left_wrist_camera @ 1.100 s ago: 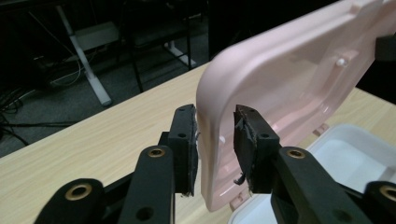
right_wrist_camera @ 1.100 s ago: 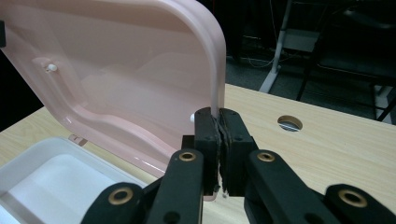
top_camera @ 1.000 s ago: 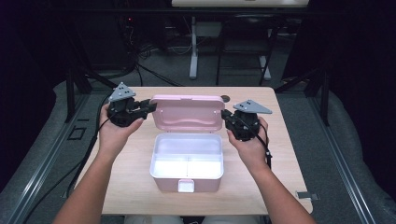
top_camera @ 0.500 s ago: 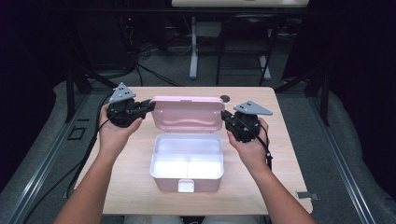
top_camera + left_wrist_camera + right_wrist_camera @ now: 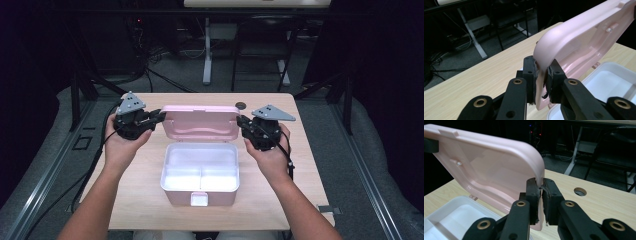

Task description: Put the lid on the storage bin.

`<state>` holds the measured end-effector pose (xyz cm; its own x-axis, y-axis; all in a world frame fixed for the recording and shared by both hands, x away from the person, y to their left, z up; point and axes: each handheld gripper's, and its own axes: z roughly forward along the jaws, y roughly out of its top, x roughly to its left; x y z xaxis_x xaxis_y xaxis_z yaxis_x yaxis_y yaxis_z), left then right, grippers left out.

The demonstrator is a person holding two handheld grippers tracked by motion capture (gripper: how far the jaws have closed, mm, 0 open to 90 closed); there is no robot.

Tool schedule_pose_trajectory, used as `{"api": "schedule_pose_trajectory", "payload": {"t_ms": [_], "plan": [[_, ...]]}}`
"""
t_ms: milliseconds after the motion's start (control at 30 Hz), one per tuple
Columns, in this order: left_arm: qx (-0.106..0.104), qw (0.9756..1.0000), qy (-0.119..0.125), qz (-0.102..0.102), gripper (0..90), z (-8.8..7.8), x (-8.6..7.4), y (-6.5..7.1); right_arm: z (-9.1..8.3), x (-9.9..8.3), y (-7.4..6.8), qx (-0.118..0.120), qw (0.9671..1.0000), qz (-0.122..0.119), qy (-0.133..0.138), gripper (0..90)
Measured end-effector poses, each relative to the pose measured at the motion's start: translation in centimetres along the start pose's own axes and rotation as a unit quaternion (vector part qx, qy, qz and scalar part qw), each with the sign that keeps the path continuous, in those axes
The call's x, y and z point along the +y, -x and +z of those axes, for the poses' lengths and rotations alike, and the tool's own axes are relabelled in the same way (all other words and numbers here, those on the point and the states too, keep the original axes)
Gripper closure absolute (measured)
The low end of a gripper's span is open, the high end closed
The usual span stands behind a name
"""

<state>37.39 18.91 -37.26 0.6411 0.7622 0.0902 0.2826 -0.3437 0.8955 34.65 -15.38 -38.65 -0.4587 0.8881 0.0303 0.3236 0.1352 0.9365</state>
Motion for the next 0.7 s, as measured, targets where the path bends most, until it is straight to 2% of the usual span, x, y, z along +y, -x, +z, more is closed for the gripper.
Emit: {"api": "schedule_pose_trajectory", "payload": {"t_ms": [433, 700], "plan": [[0.006, 0.9999, -0.007, 0.013, 79.1, -0.9, -0.4, 0.9, -1.1, -0.4, -0.5, 0.005, 1.0, -0.005, 0.004, 83.4], [-0.007, 0.9999, -0.006, 0.008, 77.5, -1.6, -1.1, 1.3, -1.9, -0.9, -0.9, 0.01, 0.9999, -0.009, 0.004, 83.1]]}}
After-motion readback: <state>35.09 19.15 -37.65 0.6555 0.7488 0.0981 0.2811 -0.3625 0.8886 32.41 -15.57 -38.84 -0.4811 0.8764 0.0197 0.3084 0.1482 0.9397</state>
